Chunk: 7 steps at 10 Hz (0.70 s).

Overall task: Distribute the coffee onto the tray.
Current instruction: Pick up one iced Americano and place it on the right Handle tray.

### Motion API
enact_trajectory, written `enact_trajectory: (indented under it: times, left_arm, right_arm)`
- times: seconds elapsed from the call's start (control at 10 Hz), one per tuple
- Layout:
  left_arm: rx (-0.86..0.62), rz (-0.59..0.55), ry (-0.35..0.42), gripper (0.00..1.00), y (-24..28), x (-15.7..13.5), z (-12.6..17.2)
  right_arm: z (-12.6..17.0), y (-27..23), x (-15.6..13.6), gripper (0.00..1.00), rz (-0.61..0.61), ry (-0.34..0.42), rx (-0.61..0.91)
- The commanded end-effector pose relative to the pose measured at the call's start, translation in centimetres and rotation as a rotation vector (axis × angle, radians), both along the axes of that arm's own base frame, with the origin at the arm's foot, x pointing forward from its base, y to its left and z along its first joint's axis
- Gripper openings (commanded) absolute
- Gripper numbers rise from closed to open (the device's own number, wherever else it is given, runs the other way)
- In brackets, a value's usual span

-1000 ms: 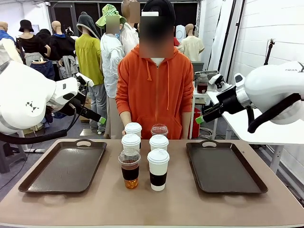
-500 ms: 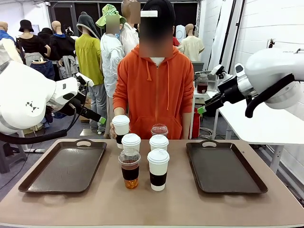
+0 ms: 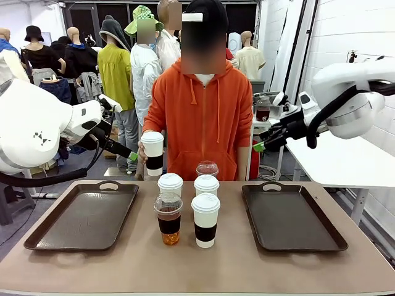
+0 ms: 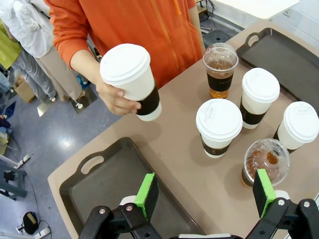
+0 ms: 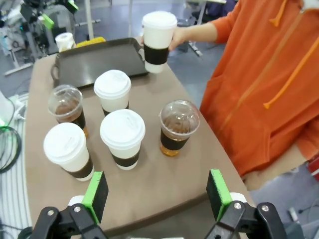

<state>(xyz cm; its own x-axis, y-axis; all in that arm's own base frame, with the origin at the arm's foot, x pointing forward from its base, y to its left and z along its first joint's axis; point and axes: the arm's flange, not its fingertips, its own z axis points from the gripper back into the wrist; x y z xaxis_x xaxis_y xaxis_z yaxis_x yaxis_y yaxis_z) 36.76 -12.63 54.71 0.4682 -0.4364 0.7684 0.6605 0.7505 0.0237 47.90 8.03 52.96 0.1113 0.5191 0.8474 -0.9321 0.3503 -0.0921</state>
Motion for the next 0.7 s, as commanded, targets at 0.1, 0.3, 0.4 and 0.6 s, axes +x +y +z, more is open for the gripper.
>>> enact_trajectory:
  times: [0.1,0.3,0.4,0.6]
  left_arm:
    - [-0.005,0.002,0.001,1.0,0.1,0.0,0.0]
    - [-0.005,0.002,0.001,1.0,0.1,0.0,0.0]
    - [-0.005,0.002,0.001,1.0,0.1,0.0,0.0]
    - [-0.005,0.002,0.001,1.0,0.1,0.0,0.0]
  right_arm:
    - [-2.1,0.3,2.7,1.0,0.053,0.01,-0.017]
    - [-3.1,0.4,3.3,1.0,0.053,0.037,-0.034]
    - [-2.9,0.4,3.0,1.0,0.013,0.051,-0.056]
    - [-3.5,0.3,2.9,1.0,0.045,0.044,-0.034]
